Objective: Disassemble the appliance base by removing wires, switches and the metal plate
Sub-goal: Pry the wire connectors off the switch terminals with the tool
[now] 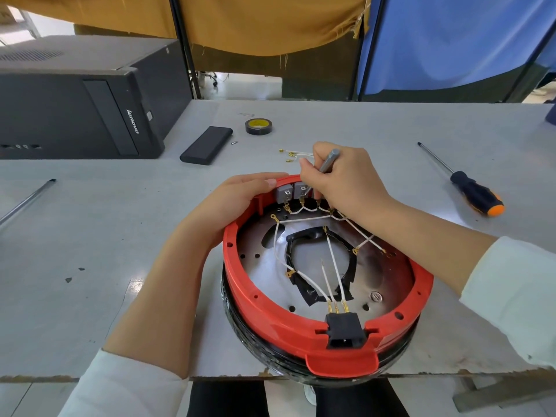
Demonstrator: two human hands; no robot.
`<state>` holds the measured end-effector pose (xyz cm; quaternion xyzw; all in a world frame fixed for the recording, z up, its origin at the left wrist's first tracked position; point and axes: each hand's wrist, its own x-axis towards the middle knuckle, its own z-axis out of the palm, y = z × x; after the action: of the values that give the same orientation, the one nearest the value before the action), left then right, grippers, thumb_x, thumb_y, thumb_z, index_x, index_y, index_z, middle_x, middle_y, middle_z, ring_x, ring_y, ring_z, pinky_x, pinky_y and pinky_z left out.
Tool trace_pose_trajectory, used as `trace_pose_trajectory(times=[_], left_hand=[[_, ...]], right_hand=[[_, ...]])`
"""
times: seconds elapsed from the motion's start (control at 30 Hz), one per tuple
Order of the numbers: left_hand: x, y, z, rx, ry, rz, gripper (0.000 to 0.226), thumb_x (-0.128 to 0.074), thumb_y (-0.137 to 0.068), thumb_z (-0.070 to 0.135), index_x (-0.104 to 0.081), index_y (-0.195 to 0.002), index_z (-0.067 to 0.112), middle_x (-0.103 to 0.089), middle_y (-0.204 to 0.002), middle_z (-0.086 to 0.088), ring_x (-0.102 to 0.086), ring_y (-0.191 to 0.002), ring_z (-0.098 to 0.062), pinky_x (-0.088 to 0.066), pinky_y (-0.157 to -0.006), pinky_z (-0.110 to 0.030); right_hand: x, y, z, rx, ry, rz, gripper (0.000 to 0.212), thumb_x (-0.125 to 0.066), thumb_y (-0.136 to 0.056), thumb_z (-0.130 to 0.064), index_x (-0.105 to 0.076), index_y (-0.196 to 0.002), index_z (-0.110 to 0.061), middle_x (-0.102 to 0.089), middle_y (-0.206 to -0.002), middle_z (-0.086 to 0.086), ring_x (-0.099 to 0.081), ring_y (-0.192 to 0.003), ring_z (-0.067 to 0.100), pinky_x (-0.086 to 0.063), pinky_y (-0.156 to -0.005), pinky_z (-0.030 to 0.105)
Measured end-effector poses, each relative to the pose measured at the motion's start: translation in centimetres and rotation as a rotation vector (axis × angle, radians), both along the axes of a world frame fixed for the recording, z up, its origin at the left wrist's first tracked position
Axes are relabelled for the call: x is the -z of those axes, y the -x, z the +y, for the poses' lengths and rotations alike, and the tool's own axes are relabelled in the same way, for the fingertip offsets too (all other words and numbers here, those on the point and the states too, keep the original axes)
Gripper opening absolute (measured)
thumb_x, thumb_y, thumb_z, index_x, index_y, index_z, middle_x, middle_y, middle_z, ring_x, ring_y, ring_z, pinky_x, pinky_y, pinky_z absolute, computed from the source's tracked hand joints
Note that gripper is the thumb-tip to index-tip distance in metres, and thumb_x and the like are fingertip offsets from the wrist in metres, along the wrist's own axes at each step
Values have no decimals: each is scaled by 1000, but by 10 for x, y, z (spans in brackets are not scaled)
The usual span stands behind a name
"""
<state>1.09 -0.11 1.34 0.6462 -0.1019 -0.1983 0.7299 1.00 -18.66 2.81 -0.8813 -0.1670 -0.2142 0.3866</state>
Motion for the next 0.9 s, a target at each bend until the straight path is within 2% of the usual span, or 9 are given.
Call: trace_pose_trajectory(times=[0.1,0.17,0.27,0.43,0.53,0.7,0.77,0.9], left_hand=[[0,0,0,0,-8,1,33,-43,-97,11,-60,-124,9,-69,-113,-12,-67,-103,-25,-55,-85,-30],[0,0,0,1,-28,-4,32,-43,-97,12,-61,-124,11,-69,-113,-11,-67,-103,-24,-55,-86,-30],[1,-1,1,-6,-35,-6,31,-43,-97,12,-63,-121,13,-70,-110,-9,-67,-101,-23,-56,-82,-27],[3,-3,2,-1,-58,-23,32,-43,-97,13,-62,-123,12,-68,-115,-12,-65,-107,-26,-49,-95,-38],[3,-3,2,-2,-61,-22,32,-43,-97,13,-62,-123,13,-68,-114,-11,-65,-107,-27,-49,-94,-37],[1,-1,1,2,-32,-9,32,-43,-97,12,-62,-123,12,-69,-112,-11,-66,-104,-25,-55,-86,-31],[1,0,1,-1,-36,-7,32,-43,-97,12,-62,-122,12,-70,-111,-11,-67,-102,-24,-56,-82,-29],[-1,1,1,-15,-68,-22,32,-43,-97,13,-62,-123,13,-69,-112,-10,-66,-104,-24,-52,-91,-33]], right_hand=[[2,-2,0,5,-57,32,40,-59,-90,-23,-36,-58,-14,-51,-51,15,-54,-37,6,-34,-41,16],[1,-3,-1,11,-70,34,39,-61,-89,-23,-40,-60,-7,-55,-54,20,-53,-36,4,-36,-42,18],[1,-4,-1,30,-68,31,38,-62,-88,-24,-44,-62,-3,-57,-52,18,-52,-37,3,-40,-46,21],[1,-5,-1,34,-57,55,36,-61,-89,-23,-42,-61,-10,-59,-54,19,-48,-33,2,-38,-44,19],[1,-5,0,45,-55,59,35,-60,-89,-24,-42,-61,-11,-59,-56,20,-47,-31,3,-36,-41,16],[3,-3,1,52,-63,34,36,-61,-88,-24,-44,-63,-4,-57,-57,22,-50,-37,7,-41,-48,29],[3,-3,1,52,-68,42,36,-61,-88,-24,-44,-61,-8,-57,-55,20,-50,-38,7,-41,-48,27],[-2,-6,3,53,-64,119,39,-60,-88,-25,-41,-56,-15,-55,-45,10,-44,-30,6,-39,-42,19]])
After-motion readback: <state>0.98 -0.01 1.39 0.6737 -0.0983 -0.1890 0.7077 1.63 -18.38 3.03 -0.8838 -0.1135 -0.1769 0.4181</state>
